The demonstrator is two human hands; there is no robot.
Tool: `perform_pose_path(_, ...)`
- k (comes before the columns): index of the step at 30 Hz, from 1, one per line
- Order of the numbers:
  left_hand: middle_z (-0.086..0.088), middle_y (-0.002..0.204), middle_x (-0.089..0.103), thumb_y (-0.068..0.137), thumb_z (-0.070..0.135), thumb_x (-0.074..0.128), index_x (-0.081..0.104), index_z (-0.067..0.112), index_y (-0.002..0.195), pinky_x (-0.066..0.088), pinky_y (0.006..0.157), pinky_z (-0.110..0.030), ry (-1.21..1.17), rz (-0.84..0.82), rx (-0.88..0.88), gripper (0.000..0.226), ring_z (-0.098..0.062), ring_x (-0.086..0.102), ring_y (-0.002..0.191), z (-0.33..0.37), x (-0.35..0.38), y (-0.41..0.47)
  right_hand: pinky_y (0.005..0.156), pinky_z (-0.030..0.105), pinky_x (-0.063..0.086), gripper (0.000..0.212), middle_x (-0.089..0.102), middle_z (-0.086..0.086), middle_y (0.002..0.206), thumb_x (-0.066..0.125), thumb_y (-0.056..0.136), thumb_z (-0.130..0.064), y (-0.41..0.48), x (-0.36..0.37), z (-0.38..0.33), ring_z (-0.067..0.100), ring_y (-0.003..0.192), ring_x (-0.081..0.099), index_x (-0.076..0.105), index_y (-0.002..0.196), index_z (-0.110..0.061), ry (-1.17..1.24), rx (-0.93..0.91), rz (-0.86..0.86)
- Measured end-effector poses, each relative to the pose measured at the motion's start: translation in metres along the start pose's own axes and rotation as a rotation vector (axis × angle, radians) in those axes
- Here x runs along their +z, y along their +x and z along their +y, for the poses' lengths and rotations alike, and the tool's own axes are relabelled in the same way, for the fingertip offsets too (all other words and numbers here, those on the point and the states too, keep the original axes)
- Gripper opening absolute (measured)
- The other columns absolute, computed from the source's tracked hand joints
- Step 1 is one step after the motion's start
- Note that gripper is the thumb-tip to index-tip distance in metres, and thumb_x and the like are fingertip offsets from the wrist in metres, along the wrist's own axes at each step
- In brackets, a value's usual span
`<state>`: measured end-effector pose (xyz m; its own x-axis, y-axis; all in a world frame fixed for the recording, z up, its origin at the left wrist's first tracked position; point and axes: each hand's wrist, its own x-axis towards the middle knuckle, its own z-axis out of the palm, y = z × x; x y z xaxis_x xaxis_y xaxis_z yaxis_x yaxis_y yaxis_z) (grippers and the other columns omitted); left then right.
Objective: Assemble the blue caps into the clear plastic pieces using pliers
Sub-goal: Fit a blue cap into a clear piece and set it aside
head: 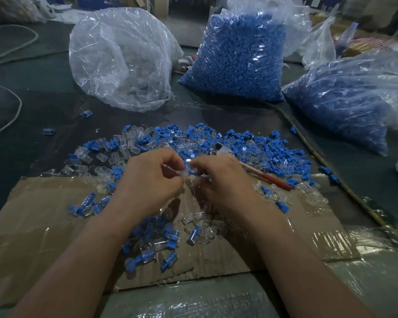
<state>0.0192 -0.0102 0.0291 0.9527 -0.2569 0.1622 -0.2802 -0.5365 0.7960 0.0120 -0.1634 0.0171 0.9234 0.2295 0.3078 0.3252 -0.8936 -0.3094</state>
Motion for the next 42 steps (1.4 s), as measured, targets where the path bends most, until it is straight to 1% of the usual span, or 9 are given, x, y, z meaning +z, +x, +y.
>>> perform_pose_path(3,0.007,0.071,0.064,0.073,0.004,0.072,0.056,0.031,0.069,0.042,0.051,-0.001,-0.034,-0.003,-0.001,0.031,0.004,0.061,0.065,0.001,0.0,-0.001,0.078,0.009,0.038,0.033,0.061,-0.005,0.101,0.06,0.086,-0.01,-0.002,-0.008,-0.002,-0.001,0.084,0.047,0.06,0.118,-0.015,0.263,0.109,0.075)
perform_pose_path(5,0.006,0.072,0.064,0.072,0.005,0.074,0.056,0.031,0.072,0.044,0.052,-0.002,-0.066,-0.006,-0.004,0.031,0.001,0.062,0.063,0.002,0.0,-0.001,0.074,0.006,0.044,0.023,0.06,-0.013,0.092,0.064,0.083,-0.009,-0.004,-0.01,-0.004,-0.004,0.079,0.054,0.065,0.105,-0.018,0.452,0.158,0.106)
perform_pose_path(7,0.005,0.071,0.065,0.07,0.005,0.076,0.057,0.03,0.076,0.047,0.052,-0.006,-0.119,-0.002,-0.013,0.032,-0.001,0.063,0.063,0.002,0.001,-0.001,0.072,0.005,0.045,0.023,0.059,-0.019,0.082,0.066,0.081,-0.009,-0.006,-0.012,-0.007,-0.009,0.078,0.057,0.062,0.089,-0.03,0.608,0.179,0.092)
perform_pose_path(11,0.002,0.066,0.066,0.066,-0.003,0.076,0.062,0.026,0.077,0.053,0.056,-0.015,-0.273,0.026,-0.039,0.035,-0.005,0.064,0.06,0.002,0.0,0.0,0.071,0.01,0.05,0.033,0.061,-0.02,0.076,0.068,0.08,-0.008,-0.006,-0.012,-0.012,-0.006,0.077,0.061,0.057,0.081,-0.039,0.677,0.169,0.072)
perform_pose_path(16,0.002,0.07,0.071,0.063,-0.003,0.076,0.068,0.025,0.073,0.05,0.057,-0.012,-0.461,0.019,-0.065,0.031,-0.005,0.066,0.062,0.002,-0.004,0.002,0.07,0.017,0.053,0.033,0.065,-0.02,0.071,0.071,0.076,-0.004,-0.007,-0.014,-0.012,0.001,0.073,0.064,0.06,0.076,-0.035,0.758,0.179,0.11)
perform_pose_path(22,0.005,0.07,0.071,0.065,-0.007,0.074,0.068,0.022,0.079,0.049,0.059,-0.01,-0.499,-0.001,-0.068,0.033,-0.003,0.065,0.063,0.002,-0.005,0.002,0.061,0.013,0.049,0.024,0.068,-0.011,0.067,0.073,0.07,0.001,-0.007,-0.02,-0.011,0.002,0.064,0.063,0.067,0.07,-0.022,0.945,0.182,0.204)
perform_pose_path(26,0.012,0.07,0.069,0.066,-0.01,0.073,0.065,0.027,0.083,0.049,0.06,-0.01,-0.476,-0.021,-0.037,0.041,-0.001,0.065,0.065,0.004,-0.003,0.001,0.062,0.015,0.05,0.027,0.068,-0.013,0.067,0.074,0.07,-0.002,-0.008,-0.018,-0.014,0.002,0.065,0.064,0.067,0.069,-0.028,0.913,0.183,0.206)
perform_pose_path(36,0.007,0.082,0.066,0.067,-0.011,0.072,0.06,0.032,0.089,0.051,0.065,-0.011,-0.346,0.012,0.039,0.05,0.002,0.062,0.067,0.006,0.002,-0.002,0.057,0.013,0.049,0.03,0.065,-0.02,0.061,0.073,0.074,-0.004,-0.009,-0.014,-0.015,-0.001,0.059,0.062,0.065,0.069,-0.033,0.746,0.182,0.204)
perform_pose_path(42,0.009,0.081,0.067,0.069,-0.014,0.068,0.061,0.032,0.088,0.05,0.065,-0.009,-0.365,0.042,0.047,0.05,0.001,0.064,0.071,0.005,0.001,-0.002,0.057,0.017,0.052,0.023,0.068,-0.008,0.063,0.074,0.072,-0.006,-0.008,-0.02,-0.012,0.007,0.057,0.064,0.065,0.071,-0.027,0.869,0.241,0.086)
